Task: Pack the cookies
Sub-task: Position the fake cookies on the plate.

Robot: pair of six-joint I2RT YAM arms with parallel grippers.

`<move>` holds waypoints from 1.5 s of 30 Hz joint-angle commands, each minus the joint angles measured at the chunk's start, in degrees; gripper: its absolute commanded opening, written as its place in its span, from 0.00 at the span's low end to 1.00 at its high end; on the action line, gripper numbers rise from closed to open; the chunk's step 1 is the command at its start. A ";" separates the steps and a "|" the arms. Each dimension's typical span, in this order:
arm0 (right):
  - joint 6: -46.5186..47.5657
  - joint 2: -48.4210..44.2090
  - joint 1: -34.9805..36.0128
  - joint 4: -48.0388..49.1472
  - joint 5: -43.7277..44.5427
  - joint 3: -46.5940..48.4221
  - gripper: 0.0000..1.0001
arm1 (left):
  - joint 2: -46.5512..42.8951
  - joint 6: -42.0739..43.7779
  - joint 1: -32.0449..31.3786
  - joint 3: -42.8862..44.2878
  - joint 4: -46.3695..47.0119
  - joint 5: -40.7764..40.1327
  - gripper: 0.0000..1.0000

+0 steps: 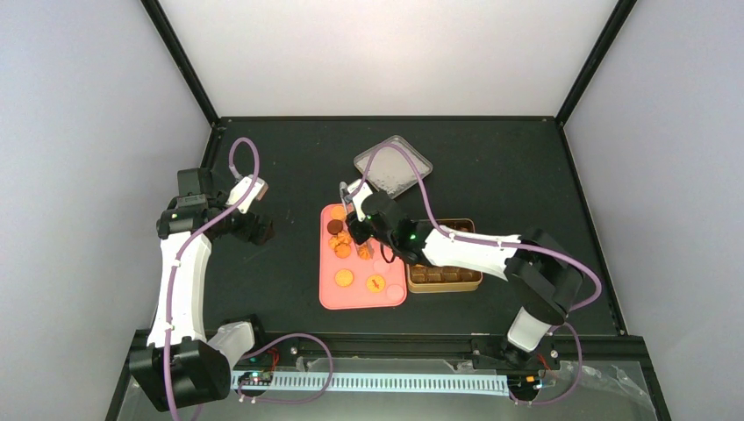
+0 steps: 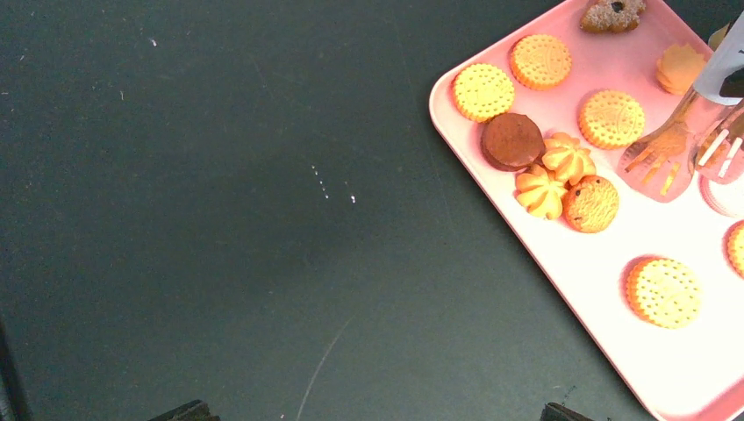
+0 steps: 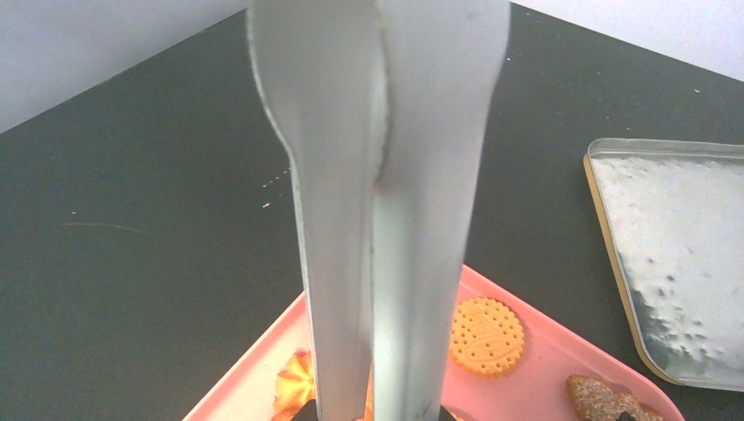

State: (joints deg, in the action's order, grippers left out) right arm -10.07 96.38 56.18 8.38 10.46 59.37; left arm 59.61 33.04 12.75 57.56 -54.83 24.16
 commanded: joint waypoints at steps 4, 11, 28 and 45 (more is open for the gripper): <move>0.24 -2.43 0.06 1.22 0.83 -1.18 0.15 | -0.42 0.93 0.37 1.27 -0.99 0.00 0.99; 1.53 -12.38 -0.07 -1.34 2.94 -2.48 0.11 | -0.19 0.93 0.34 1.62 -0.94 0.48 0.99; -0.81 -15.70 -2.32 3.51 3.14 -9.45 0.30 | -0.32 0.83 0.35 0.92 -1.14 2.09 0.99; 2.04 -14.98 -2.88 21.36 1.49 -20.42 0.34 | -0.65 1.74 0.35 1.12 -1.51 0.89 0.99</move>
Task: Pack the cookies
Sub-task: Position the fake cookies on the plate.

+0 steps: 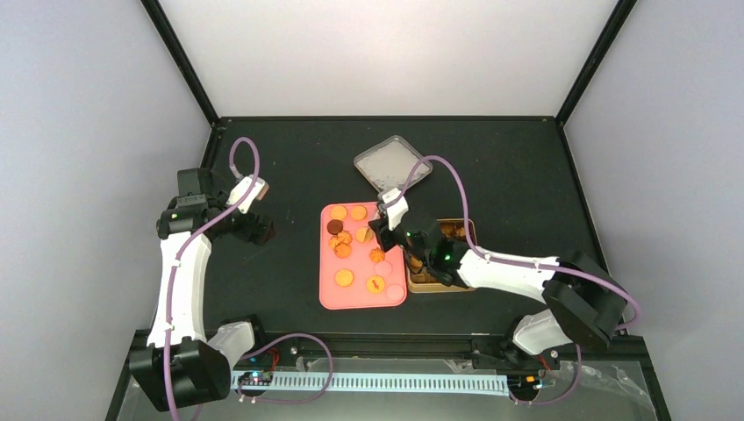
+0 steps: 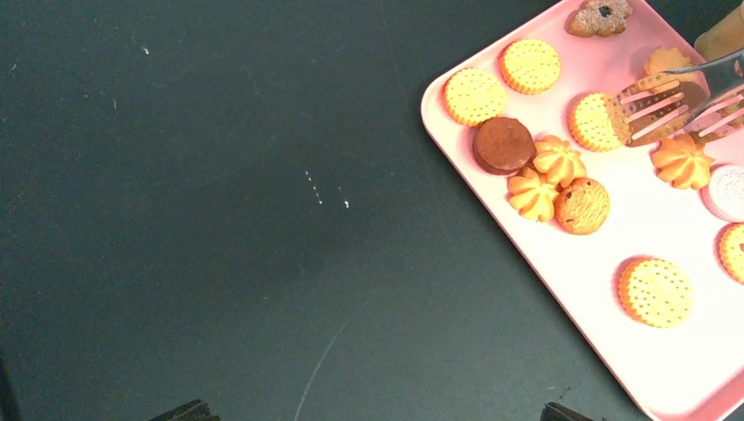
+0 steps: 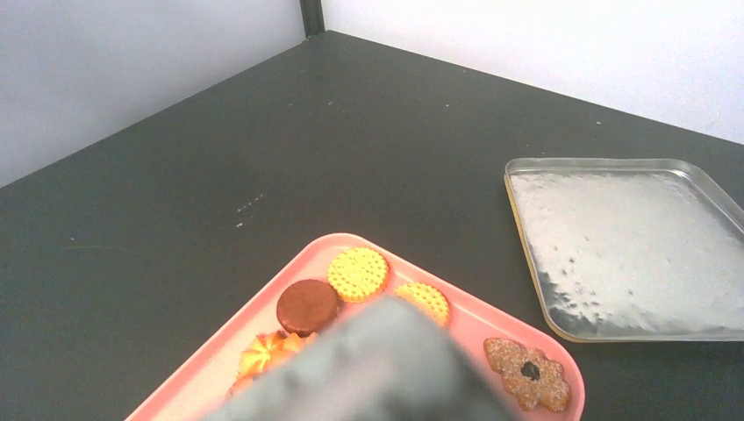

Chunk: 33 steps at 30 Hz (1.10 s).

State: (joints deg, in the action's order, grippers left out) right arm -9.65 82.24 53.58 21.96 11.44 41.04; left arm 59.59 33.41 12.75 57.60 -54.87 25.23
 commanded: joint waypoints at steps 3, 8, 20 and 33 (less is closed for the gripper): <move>2.27 -1.42 -0.25 6.71 -0.05 -2.54 0.33 | -0.66 1.48 0.34 1.19 -1.55 -0.36 0.99; 3.24 -4.17 -0.17 3.42 -1.42 -3.00 0.32 | -0.57 1.18 0.34 1.20 -1.48 -0.25 0.99; 6.39 -8.10 -0.06 1.58 -7.76 -3.97 0.27 | -0.64 0.76 0.39 1.42 -1.37 0.45 0.99; 9.68 -8.49 0.03 -3.09 -7.48 -2.98 0.13 | -0.18 0.91 0.35 1.11 -1.50 1.67 0.99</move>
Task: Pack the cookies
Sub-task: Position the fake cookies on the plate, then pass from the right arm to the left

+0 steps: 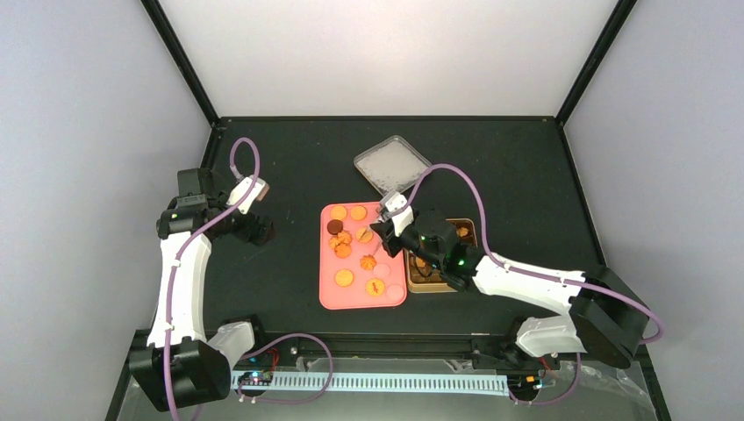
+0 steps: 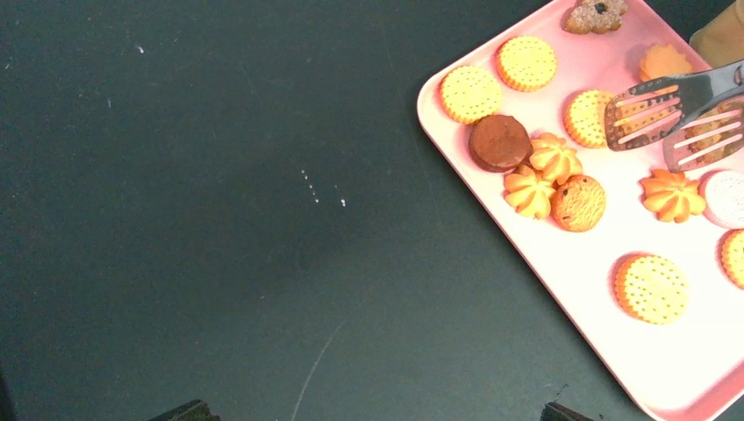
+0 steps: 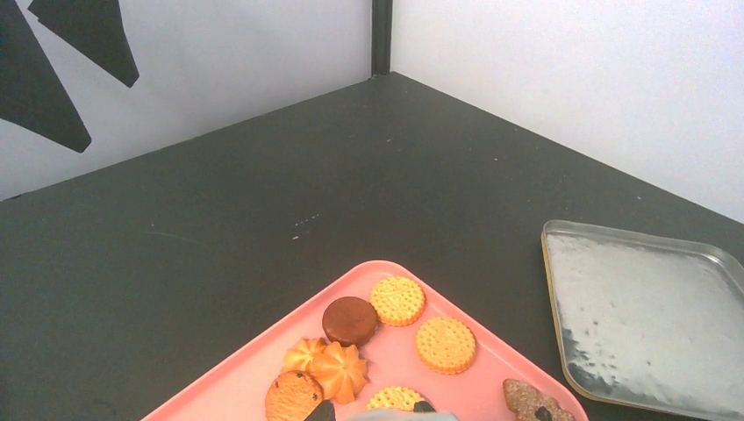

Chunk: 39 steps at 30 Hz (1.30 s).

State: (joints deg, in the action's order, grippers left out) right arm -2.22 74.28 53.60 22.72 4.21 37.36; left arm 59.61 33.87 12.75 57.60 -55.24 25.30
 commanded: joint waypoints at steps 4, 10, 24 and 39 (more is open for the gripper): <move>4.81 -2.00 0.34 -5.96 0.24 2.25 0.13 | 0.30 1.00 0.34 0.91 -1.79 6.32 0.99; 9.03 -5.46 0.40 -10.60 -2.41 6.04 0.12 | 0.66 2.45 -0.59 -0.43 -0.32 19.22 0.99; 14.32 -7.24 0.45 -28.87 -33.57 21.16 0.08 | 2.15 25.97 -11.15 0.39 -12.58 43.20 0.99; 17.42 -7.02 1.93 -33.49 -50.59 28.05 0.07 | 3.61 33.92 -23.19 2.17 -22.33 47.38 0.90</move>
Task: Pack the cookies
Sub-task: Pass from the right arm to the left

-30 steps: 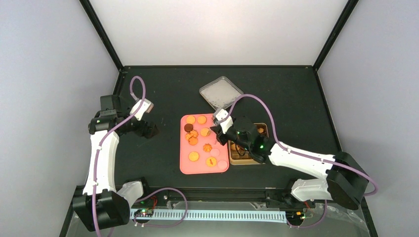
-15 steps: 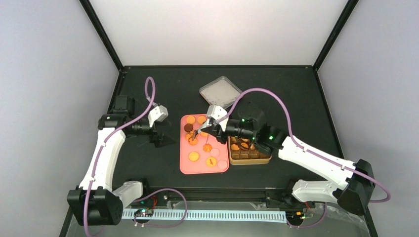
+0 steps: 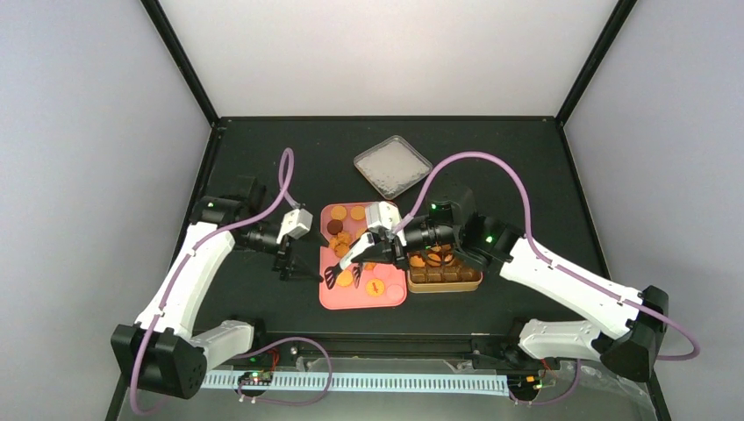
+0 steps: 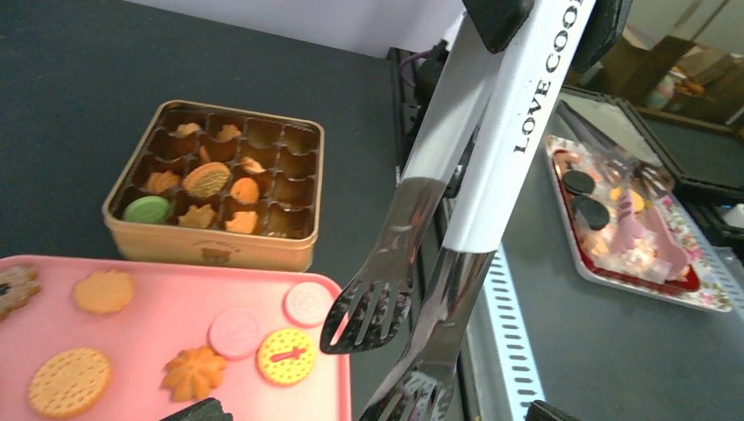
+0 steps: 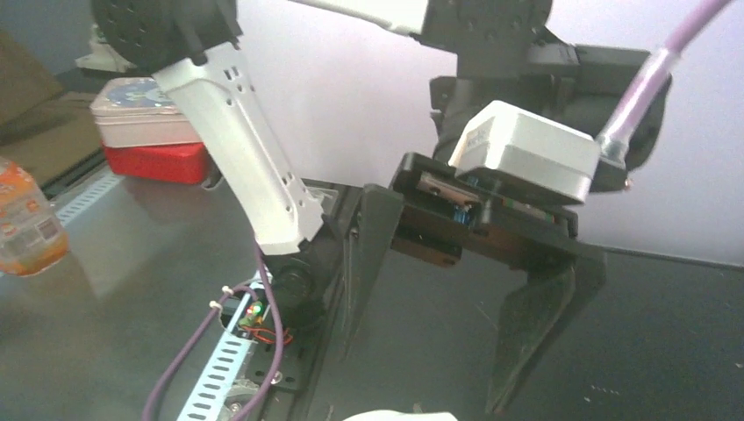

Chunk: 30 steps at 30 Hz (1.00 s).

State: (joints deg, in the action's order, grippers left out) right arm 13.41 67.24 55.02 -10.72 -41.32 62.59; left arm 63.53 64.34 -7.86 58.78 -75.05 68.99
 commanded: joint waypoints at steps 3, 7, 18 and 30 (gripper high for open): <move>3.02 1.25 0.90 -1.09 -6.61 4.45 0.07 | 0.07 3.12 -3.97 0.15 -2.51 3.61 0.84; 4.26 2.82 1.39 -2.25 -7.11 6.48 0.07 | 0.82 3.43 -5.25 -0.63 -3.21 3.81 0.70; 9.27 5.49 1.58 -5.09 -7.78 10.96 0.07 | 2.81 10.98 -7.28 -0.54 -10.79 4.18 0.38; 12.17 7.30 1.58 -4.89 -10.43 11.83 0.10 | 4.95 14.43 -8.80 0.28 -13.75 4.32 0.01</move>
State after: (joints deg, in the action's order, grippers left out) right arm 24.03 73.58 55.94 -19.73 -52.88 72.25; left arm 67.79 78.98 -16.95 57.91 -87.85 70.19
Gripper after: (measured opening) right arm 0.214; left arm 0.059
